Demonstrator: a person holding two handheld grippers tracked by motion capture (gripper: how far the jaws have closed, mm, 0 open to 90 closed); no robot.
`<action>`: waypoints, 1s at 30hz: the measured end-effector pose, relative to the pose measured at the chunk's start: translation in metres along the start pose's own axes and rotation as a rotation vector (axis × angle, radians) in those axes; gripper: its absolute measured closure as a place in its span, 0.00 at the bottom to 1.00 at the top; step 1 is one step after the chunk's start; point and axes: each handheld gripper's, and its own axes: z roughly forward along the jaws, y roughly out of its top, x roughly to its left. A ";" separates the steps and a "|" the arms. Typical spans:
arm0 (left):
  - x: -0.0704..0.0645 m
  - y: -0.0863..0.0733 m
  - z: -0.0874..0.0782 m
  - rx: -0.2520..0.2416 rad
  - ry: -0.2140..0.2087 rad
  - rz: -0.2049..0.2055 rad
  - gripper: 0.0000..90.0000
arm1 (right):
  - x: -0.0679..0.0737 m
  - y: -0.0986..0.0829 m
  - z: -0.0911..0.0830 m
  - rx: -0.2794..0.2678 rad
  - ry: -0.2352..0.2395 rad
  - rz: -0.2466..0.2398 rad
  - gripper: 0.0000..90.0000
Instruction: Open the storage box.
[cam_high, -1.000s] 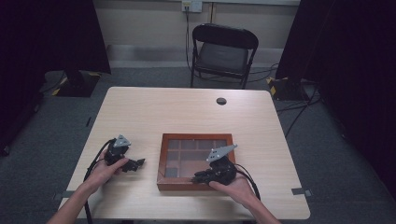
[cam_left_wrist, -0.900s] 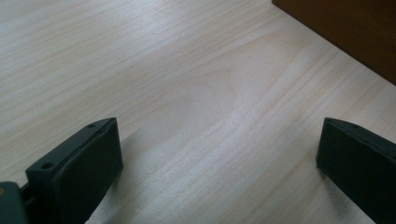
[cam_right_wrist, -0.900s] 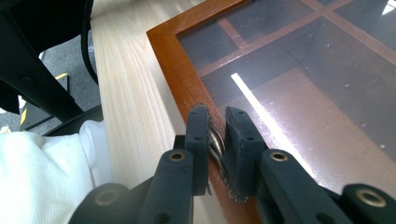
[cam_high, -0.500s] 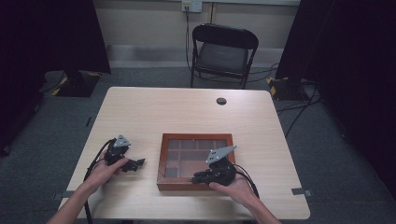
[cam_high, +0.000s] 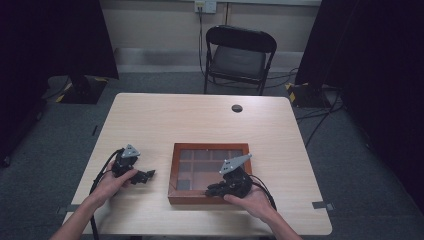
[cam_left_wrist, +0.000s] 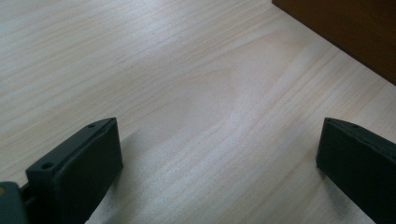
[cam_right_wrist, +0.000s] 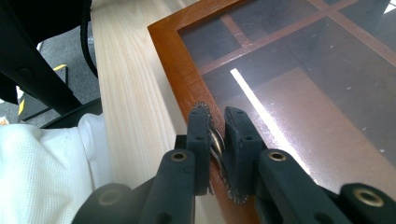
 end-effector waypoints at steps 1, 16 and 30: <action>0.000 0.000 0.000 0.000 0.000 0.000 0.00 | 0.000 0.000 0.000 0.000 0.000 -0.001 0.90; 0.000 0.000 0.000 0.000 0.000 0.000 0.00 | -0.002 0.011 -0.011 -0.022 0.030 0.000 0.91; 0.000 0.000 0.000 0.000 0.000 -0.001 0.00 | -0.003 0.022 -0.024 -0.055 0.036 0.003 0.91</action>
